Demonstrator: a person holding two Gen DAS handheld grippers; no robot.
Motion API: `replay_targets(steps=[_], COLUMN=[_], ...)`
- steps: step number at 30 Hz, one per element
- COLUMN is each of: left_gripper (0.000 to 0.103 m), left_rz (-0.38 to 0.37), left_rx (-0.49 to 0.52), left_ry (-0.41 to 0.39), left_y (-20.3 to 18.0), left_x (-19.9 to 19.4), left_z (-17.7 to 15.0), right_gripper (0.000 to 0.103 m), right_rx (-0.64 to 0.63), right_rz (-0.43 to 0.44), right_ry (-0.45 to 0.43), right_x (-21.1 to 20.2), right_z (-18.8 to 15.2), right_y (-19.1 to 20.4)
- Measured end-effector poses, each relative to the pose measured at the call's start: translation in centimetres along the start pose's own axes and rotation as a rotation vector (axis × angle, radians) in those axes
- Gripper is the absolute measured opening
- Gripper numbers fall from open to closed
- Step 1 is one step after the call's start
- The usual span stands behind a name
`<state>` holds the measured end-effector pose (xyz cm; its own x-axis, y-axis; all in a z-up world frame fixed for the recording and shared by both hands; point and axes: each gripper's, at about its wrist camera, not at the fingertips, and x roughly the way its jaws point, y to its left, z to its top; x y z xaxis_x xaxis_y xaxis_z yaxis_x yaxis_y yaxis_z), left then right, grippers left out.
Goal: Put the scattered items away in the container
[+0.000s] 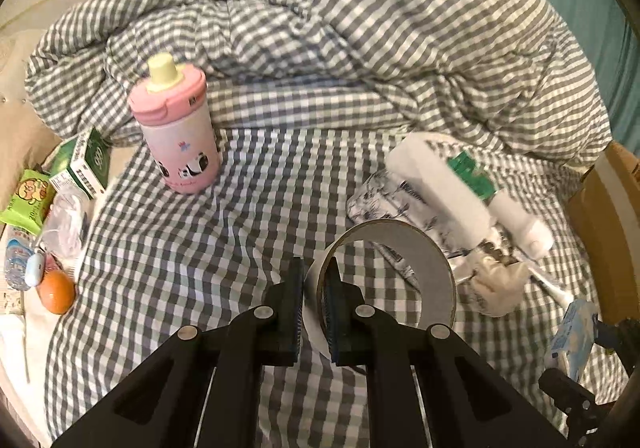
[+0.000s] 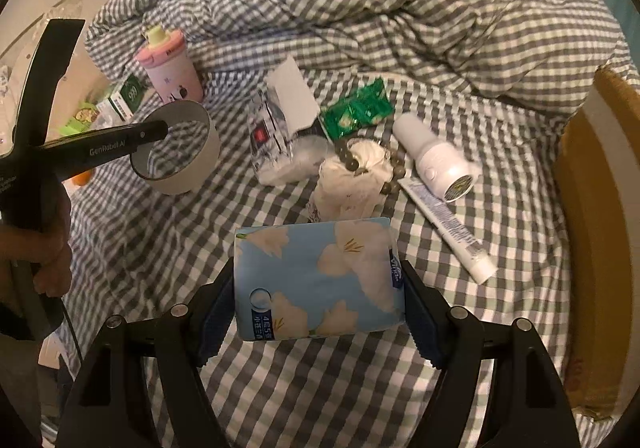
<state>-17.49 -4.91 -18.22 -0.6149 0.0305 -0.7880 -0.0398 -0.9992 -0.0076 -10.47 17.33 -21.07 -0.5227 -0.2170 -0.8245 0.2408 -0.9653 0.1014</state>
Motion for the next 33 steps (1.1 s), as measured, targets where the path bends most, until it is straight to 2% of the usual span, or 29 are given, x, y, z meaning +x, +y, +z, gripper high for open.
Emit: replay_targets(steps=[33], left_gripper=[0.010], left_rz=[-0.055], left_rx=[0.022], left_ry=[-0.272], left_y=[-3.2], left_x=[-18.0], left_z=[-0.3], right_gripper=[0.075], right_rx=[0.005], right_rz=[-0.091], right_ry=[-0.283], right_x=[-16.3], right_z=[-0.2], right_y=[0.3])
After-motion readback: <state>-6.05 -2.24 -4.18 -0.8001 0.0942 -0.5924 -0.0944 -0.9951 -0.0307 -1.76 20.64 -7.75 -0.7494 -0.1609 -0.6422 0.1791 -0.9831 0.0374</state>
